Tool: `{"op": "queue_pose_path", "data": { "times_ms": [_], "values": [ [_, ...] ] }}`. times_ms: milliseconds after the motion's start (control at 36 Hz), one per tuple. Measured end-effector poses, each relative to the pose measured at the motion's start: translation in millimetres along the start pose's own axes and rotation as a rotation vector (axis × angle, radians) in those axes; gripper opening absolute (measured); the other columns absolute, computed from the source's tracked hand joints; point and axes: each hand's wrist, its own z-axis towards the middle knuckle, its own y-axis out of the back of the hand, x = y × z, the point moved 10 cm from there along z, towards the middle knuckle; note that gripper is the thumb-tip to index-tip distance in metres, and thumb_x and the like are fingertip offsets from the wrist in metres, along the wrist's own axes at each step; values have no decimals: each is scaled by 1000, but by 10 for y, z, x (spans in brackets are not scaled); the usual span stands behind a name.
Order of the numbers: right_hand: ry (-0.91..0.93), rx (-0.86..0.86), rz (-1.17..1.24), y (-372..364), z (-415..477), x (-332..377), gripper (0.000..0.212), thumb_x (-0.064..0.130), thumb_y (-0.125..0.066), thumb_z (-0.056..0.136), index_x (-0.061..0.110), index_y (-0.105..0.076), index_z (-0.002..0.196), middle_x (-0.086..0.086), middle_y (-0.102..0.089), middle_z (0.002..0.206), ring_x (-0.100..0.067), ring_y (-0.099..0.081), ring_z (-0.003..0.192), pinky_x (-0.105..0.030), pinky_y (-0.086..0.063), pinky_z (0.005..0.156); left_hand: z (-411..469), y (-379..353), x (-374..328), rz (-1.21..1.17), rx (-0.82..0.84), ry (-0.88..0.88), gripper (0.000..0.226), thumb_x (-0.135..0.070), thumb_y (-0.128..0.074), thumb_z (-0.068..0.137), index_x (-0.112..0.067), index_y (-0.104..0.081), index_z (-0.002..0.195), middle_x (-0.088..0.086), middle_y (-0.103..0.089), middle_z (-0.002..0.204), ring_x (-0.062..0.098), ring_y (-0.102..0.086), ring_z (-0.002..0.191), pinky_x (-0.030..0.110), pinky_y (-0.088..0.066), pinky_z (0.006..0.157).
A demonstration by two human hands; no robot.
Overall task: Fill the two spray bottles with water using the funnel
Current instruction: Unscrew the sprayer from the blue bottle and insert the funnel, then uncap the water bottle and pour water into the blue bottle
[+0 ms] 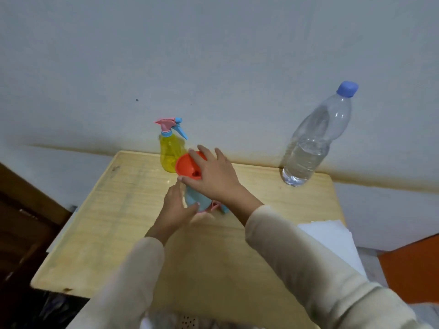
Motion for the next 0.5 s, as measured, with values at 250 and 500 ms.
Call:
{"op": "queue_pose_path", "data": {
  "times_ms": [250, 500],
  "values": [
    [-76, -58, -52, 425, -644, -787, 59, 45, -53, 88, 23, -37, 140, -3, -35, 147, -22, -27, 138, -47, -14, 115, -488, -244, -395, 214, 36, 51, 25, -14, -63, 87, -4, -58, 110, 17, -59, 107, 29, -56, 98, 25, -33, 72],
    [-498, -158, -24, 678, -1105, -2252, 49, 45, -55, 84, 14, -50, 122, -3, -53, 124, -25, -46, 118, -37, -38, 91, -27, -978, -1940, 159, 114, -303, 63, -39, -58, 91, -12, -35, 143, 2, -40, 145, 14, -38, 133, 16, -26, 98]
  ]
}}
